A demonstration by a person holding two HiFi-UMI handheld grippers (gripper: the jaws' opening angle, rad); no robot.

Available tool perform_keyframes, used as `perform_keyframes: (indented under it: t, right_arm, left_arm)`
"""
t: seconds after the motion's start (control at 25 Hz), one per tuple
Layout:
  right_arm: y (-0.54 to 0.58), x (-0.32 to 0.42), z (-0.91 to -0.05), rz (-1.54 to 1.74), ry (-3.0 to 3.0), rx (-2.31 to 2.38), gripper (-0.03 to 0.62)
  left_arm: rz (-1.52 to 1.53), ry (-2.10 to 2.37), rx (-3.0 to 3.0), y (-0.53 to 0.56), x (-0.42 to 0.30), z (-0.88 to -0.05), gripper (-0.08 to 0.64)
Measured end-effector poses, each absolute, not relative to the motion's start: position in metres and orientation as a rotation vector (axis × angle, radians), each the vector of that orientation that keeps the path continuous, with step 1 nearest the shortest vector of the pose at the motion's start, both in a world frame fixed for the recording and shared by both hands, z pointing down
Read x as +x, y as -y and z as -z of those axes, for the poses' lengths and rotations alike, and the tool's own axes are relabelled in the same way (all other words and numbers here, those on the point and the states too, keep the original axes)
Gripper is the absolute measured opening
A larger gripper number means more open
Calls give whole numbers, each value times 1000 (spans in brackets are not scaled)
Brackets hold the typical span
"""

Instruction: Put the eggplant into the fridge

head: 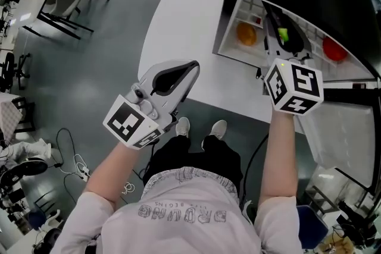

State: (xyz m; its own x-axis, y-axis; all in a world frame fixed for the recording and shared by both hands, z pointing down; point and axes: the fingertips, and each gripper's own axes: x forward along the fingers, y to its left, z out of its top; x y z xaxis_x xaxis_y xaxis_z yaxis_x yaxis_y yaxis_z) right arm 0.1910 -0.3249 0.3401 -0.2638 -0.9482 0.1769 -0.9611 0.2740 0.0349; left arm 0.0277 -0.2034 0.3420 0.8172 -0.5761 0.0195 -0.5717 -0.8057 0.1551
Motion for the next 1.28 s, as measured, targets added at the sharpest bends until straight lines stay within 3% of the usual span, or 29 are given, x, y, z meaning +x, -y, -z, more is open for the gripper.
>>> perform_keyframes:
  t: [0.32,1.28]
  right_arm:
    - [347,188,-353,29,2152,1789,143]
    - [372,179,-384,76,1954,1704,144]
  left_arm:
    - [85,877,2862,213,16,-347,8]
    - [138,861,2856,224,1,-361,8]
